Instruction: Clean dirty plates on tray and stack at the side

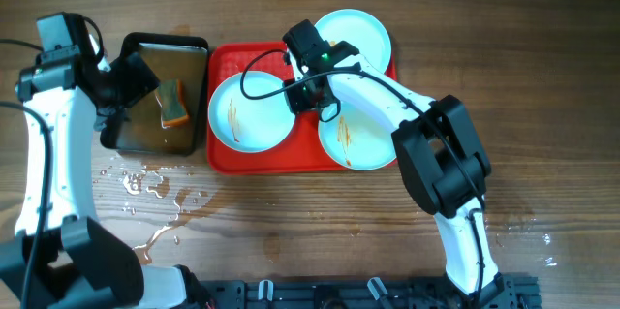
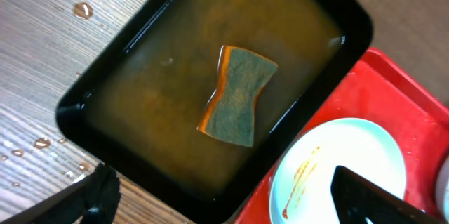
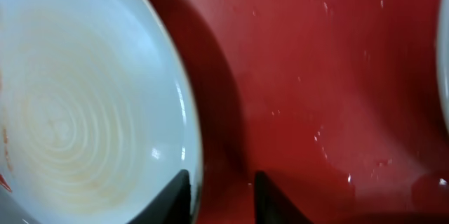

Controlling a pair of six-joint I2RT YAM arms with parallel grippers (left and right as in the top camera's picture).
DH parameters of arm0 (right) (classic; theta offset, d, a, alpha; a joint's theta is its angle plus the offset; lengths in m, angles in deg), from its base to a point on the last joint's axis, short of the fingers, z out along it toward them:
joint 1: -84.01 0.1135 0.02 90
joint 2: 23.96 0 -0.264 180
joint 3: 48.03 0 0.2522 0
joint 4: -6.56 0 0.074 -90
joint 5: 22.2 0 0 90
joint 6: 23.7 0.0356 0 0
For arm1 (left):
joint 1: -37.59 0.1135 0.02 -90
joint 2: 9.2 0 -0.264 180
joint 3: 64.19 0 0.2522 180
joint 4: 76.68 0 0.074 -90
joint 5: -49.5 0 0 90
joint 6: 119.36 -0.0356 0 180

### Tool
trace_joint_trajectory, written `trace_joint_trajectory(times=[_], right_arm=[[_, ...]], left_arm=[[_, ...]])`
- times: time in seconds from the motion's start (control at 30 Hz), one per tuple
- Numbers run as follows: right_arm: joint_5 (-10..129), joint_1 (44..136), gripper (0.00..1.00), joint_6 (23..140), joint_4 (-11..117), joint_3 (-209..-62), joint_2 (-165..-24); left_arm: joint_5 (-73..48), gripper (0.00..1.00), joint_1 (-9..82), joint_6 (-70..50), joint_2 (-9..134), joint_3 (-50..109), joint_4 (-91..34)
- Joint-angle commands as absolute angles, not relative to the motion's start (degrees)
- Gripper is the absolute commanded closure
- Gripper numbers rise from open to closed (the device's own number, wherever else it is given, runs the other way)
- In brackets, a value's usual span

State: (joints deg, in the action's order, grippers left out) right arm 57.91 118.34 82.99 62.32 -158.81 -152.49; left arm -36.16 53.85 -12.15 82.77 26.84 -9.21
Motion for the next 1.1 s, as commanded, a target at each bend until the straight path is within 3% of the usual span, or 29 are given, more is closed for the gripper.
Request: trace_joint_trajectory(times=[0.0,0.13,0.23,0.43,0.83,1.07], right_arm=[[61.5,119.6,0.83,86.0,61.6,-159.9,-154.1],[61.6,120.5,0.84,86.0,61.3,-159.9,-155.6],[61.6,120.5,0.96,87.6,61.4,-159.9,-155.7],[60.8,120.4,0.96,88.9,61.4,-159.9,-155.7],[56.1,119.6,0.95,85.6,61.5,-159.9,-155.7],[56.1,119.5,0.96,85.7,61.5,-159.9,-155.7]], left_arm=[[-36.9,0.12,54.3,-12.4,86.3,27.4,-10.3],[-36.9,0.15,54.3,-12.4,89.6,27.4,-11.3],[-36.9,0.17,54.3,-12.4,91.2,27.4,-11.9],[-36.9,0.3,54.1,-12.4,92.8,27.4,-13.4],[-34.6,0.37,52.4,-18.8,98.7,27.4,-16.9],[-34.3,0.36,50.2,-19.8,103.2,27.4,-18.2]])
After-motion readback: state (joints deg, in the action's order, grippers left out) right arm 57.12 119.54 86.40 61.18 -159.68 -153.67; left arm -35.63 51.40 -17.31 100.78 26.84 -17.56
